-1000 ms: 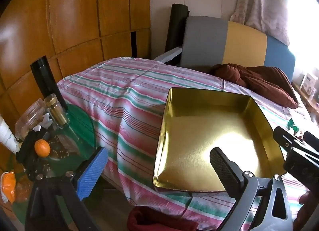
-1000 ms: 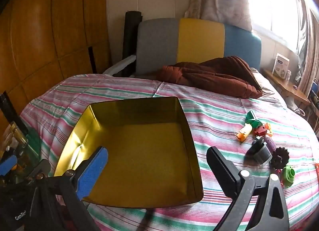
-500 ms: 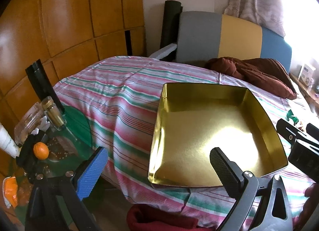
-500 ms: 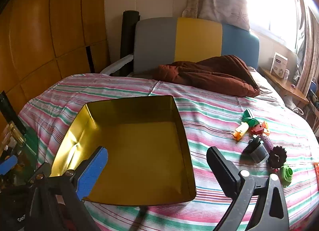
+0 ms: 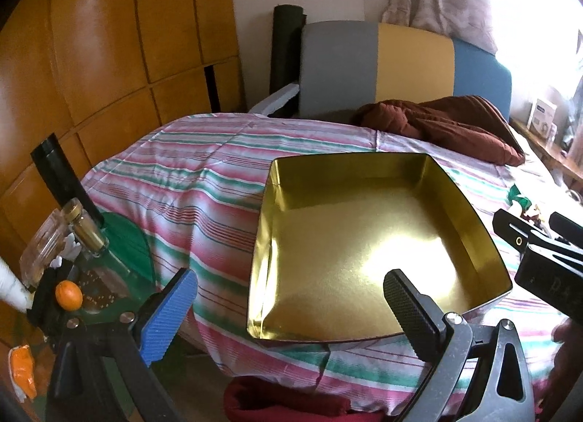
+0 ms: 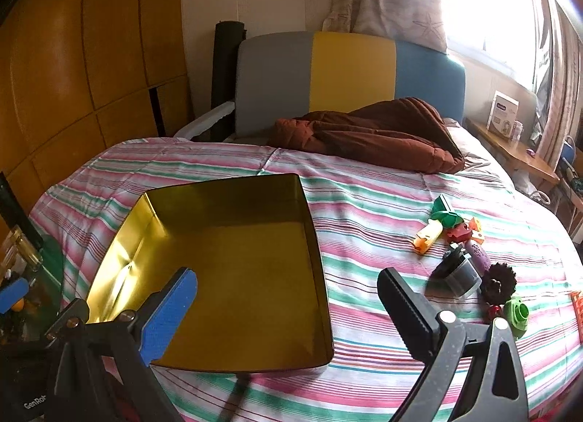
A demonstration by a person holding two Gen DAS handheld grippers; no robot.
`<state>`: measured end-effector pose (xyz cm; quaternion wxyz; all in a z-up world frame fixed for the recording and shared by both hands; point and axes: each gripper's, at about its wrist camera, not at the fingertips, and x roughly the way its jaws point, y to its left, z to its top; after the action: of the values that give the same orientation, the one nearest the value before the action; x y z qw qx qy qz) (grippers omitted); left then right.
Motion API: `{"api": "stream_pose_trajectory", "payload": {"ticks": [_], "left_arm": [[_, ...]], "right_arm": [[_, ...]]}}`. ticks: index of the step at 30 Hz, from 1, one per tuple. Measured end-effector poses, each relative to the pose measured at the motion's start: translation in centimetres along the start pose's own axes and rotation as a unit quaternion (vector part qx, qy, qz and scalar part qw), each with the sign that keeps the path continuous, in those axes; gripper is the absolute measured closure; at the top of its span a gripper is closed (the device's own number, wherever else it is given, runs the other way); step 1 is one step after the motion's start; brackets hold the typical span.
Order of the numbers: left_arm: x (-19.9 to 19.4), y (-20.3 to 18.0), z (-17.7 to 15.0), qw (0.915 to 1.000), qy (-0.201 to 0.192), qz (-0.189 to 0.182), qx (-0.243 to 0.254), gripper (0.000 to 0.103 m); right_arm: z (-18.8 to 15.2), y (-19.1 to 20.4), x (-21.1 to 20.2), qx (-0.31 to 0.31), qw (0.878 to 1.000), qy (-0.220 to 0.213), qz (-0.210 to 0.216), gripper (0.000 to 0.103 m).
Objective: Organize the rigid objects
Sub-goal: 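Swing both tools from the gold tray toward the scattered toys, then grasp the clear cup with black lid with the left tool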
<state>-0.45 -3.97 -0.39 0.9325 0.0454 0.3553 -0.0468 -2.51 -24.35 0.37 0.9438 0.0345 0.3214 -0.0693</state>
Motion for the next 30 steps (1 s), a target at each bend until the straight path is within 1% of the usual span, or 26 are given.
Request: {"api": "stream_pose_trajectory", "payload": {"ticks": [3,5,7,10,12,15,18,21,25,27,30], "left_arm": [[-0.1,-0.6,0.3,0.9998,-0.003,-0.013,0.014,0.0],[-0.6,-1.2,0.6,0.9993,-0.016,-0.021,0.025,0.0],[-1.0,-2.0,0.9,0.9984,-0.028,-0.021,0.043,0.0],[-1.6,-3.3,1.5,0.996,-0.049,-0.013,0.073,0.0],[-1.8,-4.1,1.8,0.9946,-0.055,-0.017,0.087,0.0],[-1.9,-5.2,2.4,0.9928,-0.055,-0.03,0.102,0.0],[-1.8,-6.5,2.9,0.9904,-0.06,-0.032,0.12,0.0],[-1.7,-7.8,3.2,0.9883,-0.06,-0.04,0.134,0.0],[-1.6,-9.7,3.4,0.9845,-0.062,-0.044,0.158,0.0],[-1.5,-10.6,3.5,0.9823,-0.062,-0.046,0.17,0.0],[-1.5,-11.9,3.4,0.9794,-0.061,-0.052,0.185,0.0]], "right_arm": [[0.0,-0.7,0.0,0.0,1.0,-0.003,0.002,0.002],[0.1,-1.6,-0.2,0.004,1.0,-0.009,0.009,0.002],[0.3,-3.1,-0.3,0.013,1.0,-0.014,0.025,0.002],[0.8,-5.8,-0.4,0.036,0.999,-0.018,0.031,0.002],[1.2,-8.0,-0.3,0.053,0.998,-0.016,0.021,0.002],[1.5,-12.0,-0.2,0.078,0.997,-0.012,-0.005,0.002],[1.7,-16.3,-0.2,0.102,0.994,-0.01,-0.035,0.002],[1.6,-21.1,0.0,0.131,0.99,0.0,-0.057,0.002],[1.1,-26.4,-0.1,0.168,0.983,-0.001,-0.079,0.002],[0.7,-28.3,-0.1,0.181,0.98,-0.002,-0.088,0.002],[-0.2,-31.6,0.6,0.213,0.974,0.004,-0.082,0.002]]}}
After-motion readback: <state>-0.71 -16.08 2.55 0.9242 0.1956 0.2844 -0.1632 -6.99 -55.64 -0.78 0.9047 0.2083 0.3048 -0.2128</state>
